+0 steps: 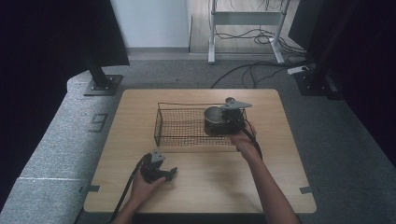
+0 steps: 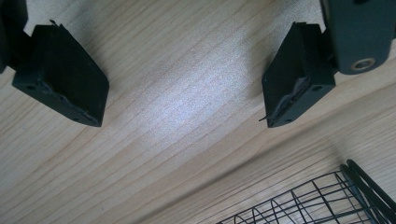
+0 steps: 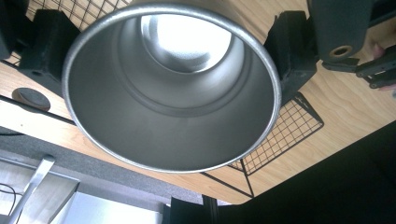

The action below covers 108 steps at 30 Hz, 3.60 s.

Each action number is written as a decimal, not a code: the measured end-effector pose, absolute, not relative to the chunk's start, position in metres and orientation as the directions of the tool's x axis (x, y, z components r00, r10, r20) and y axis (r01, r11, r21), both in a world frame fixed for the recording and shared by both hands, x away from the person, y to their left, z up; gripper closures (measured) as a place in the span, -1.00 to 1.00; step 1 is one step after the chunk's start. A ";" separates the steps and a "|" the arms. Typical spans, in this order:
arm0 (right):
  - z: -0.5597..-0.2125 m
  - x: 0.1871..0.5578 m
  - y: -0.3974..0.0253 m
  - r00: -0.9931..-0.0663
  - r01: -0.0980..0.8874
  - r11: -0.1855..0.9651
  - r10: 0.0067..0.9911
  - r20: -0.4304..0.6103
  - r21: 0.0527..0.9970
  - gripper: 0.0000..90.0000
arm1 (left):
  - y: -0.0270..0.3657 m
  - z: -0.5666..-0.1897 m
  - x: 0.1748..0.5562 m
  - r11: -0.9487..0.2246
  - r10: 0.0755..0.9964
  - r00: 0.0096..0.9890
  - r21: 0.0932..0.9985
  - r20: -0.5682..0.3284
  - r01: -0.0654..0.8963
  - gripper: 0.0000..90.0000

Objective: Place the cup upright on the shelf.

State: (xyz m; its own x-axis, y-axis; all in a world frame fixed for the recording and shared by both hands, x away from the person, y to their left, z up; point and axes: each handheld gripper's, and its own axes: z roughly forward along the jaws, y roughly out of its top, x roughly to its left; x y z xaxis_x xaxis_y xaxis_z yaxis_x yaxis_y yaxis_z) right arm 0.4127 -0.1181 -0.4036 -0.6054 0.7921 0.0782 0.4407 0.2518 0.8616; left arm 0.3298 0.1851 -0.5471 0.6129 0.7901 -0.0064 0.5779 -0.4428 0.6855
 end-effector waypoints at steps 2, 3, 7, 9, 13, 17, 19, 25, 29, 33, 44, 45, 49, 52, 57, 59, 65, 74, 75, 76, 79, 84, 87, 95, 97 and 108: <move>-0.403 0.415 -0.118 -0.603 0.445 0.252 0.794 0.079 0.859 -0.59 | 0.185 -0.547 0.330 -0.443 0.790 0.613 0.685 -0.006 0.578 -0.67; -0.403 0.417 -0.118 -0.600 0.445 0.249 0.796 0.080 0.860 -0.59 | 0.185 -0.547 0.330 -0.443 0.790 0.613 0.685 -0.006 0.578 -0.67; -0.404 0.422 -0.119 -0.591 0.455 0.241 0.802 0.089 0.857 -0.59 | 0.185 -0.547 0.330 -0.442 0.790 0.613 0.686 -0.007 0.578 -0.67; -0.404 0.426 -0.119 -0.587 0.459 0.238 0.804 0.091 0.856 -0.59 | 0.185 -0.547 0.330 -0.442 0.790 0.613 0.686 -0.007 0.578 -0.67; -0.407 0.431 -0.119 -0.578 0.473 0.242 0.811 0.091 0.847 -0.59 | 0.185 -0.547 0.330 -0.442 0.790 0.613 0.686 -0.007 0.578 -0.67; -0.410 0.437 -0.119 -0.570 0.485 0.244 0.816 0.093 0.840 -0.59 | 0.185 -0.547 0.330 -0.442 0.790 0.613 0.686 -0.007 0.578 -0.67; -0.411 0.439 -0.119 -0.569 0.486 0.244 0.817 0.092 0.839 -0.59 | 0.185 -0.547 0.330 -0.442 0.790 0.613 0.686 -0.007 0.578 -0.67; -0.409 0.446 -0.121 -0.555 0.493 0.240 0.827 0.090 0.836 -0.59 | 0.185 -0.547 0.330 -0.443 0.790 0.613 0.686 -0.006 0.577 -0.68; -0.408 0.448 -0.123 -0.550 0.497 0.237 0.830 0.091 0.835 -0.59 | 0.185 -0.547 0.330 -0.441 0.791 0.612 0.688 -0.007 0.577 -0.68; -0.410 0.453 -0.125 -0.538 0.501 0.232 0.838 0.090 0.834 -0.59 | 0.185 -0.547 0.330 -0.443 0.790 0.613 0.687 -0.006 0.576 -0.67; -0.419 0.464 -0.125 -0.518 0.521 0.231 0.851 0.089 0.822 -0.59 | 0.185 -0.547 0.330 -0.443 0.788 0.616 0.687 -0.008 0.576 -0.67; -0.419 0.464 -0.125 -0.518 0.521 0.231 0.851 0.089 0.822 -0.59 | 0.185 -0.547 0.330 -0.443 0.788 0.616 0.687 -0.007 0.576 -0.67; -0.425 0.467 -0.121 -0.514 0.530 0.237 0.853 0.087 0.814 -0.59 | 0.185 -0.547 0.330 -0.444 0.787 0.617 0.686 -0.008 0.576 -0.67; -0.428 0.469 -0.119 -0.512 0.532 0.241 0.855 0.082 0.811 -0.59 | 0.185 -0.547 0.330 -0.444 0.787 0.617 0.686 -0.008 0.576 -0.67; -0.434 0.472 -0.116 -0.506 0.542 0.236 0.858 0.089 0.807 -0.59 | 0.185 -0.547 0.330 -0.446 0.787 0.617 0.686 -0.007 0.576 -0.67; -0.437 0.473 -0.115 -0.503 0.547 0.238 0.860 0.089 0.802 -0.59 | 0.185 -0.547 0.330 -0.446 0.787 0.617 0.686 -0.007 0.576 -0.67; -0.447 0.477 -0.113 -0.494 0.568 0.243 0.865 0.089 0.786 -0.59 | 0.185 -0.547 0.330 -0.446 0.787 0.617 0.685 -0.006 0.576 -0.67; -0.460 0.480 -0.113 -0.478 0.590 0.236 0.873 0.098 0.772 -0.59 | 0.185 -0.547 0.330 -0.445 0.787 0.616 0.686 -0.007 0.576 -0.67; -0.461 0.480 -0.113 -0.478 0.590 0.239 0.873 0.096 0.771 -0.59 | 0.185 -0.547 0.330 -0.444 0.787 0.617 0.686 -0.008 0.576 -0.67; -0.463 0.481 -0.113 -0.475 0.596 0.239 0.875 0.096 0.767 -0.59 | 0.185 -0.547 0.330 -0.445 0.788 0.616 0.686 -0.007 0.576 -0.67; -0.467 0.482 -0.112 -0.472 0.602 0.248 0.877 0.088 0.759 -0.59 | 0.185 -0.547 0.330 -0.445 0.787 0.616 0.686 -0.007 0.576 -0.67; -0.471 0.484 -0.111 -0.462 0.616 0.239 0.881 0.099 0.750 -0.59 | 0.185 -0.547 0.330 -0.445 0.788 0.616 0.686 -0.007 0.576 -0.67; -0.473 0.484 -0.110 -0.462 0.618 0.251 0.883 0.085 0.745 -0.59 | 0.185 -0.547 0.330 -0.445 0.787 0.617 0.686 -0.008 0.576 -0.67; -0.478 0.486 -0.109 -0.455 0.625 0.267 0.888 0.065 0.734 -0.59 | 0.185 -0.547 0.330 -0.445 0.787 0.617 0.686 -0.007 0.576 -0.67; -0.480 0.486 -0.108 -0.453 0.629 0.270 0.890 0.061 0.729 -0.60 | 0.185 -0.547 0.330 -0.445 0.787 0.617 0.686 -0.008 0.576 -0.67; -0.486 0.487 -0.104 -0.458 0.637 0.300 0.888 0.035 0.710 -0.60 | 0.185 -0.547 0.330 -0.445 0.787 0.617 0.686 -0.007 0.576 -0.67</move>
